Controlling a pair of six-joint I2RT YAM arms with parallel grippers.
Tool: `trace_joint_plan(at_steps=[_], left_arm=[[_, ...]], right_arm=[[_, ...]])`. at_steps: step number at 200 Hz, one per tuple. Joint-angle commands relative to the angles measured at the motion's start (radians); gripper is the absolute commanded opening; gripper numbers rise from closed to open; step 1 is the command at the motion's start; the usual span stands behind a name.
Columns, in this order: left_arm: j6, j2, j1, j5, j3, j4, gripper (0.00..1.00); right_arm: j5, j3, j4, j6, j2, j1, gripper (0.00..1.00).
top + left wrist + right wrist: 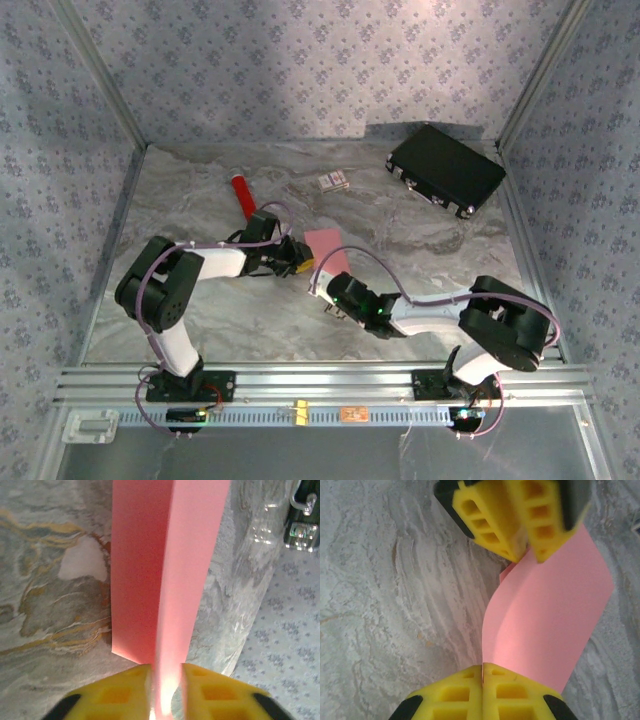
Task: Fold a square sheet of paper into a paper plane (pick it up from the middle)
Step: Third fold the triangle at the center of the table.
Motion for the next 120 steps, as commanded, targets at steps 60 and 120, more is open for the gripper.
trace_joint_plan(at_steps=[60,120], left_arm=[[0.131,-0.18,0.012,-0.166,0.077,-0.313,0.55],[0.152,-0.166,0.011,-0.122,0.106,-0.286,0.44]], right_arm=[[-0.563,0.131,-0.278,0.345,-0.032,-0.216,0.05],[-0.748,0.185,-0.32,0.458,0.031,-0.262,0.04]])
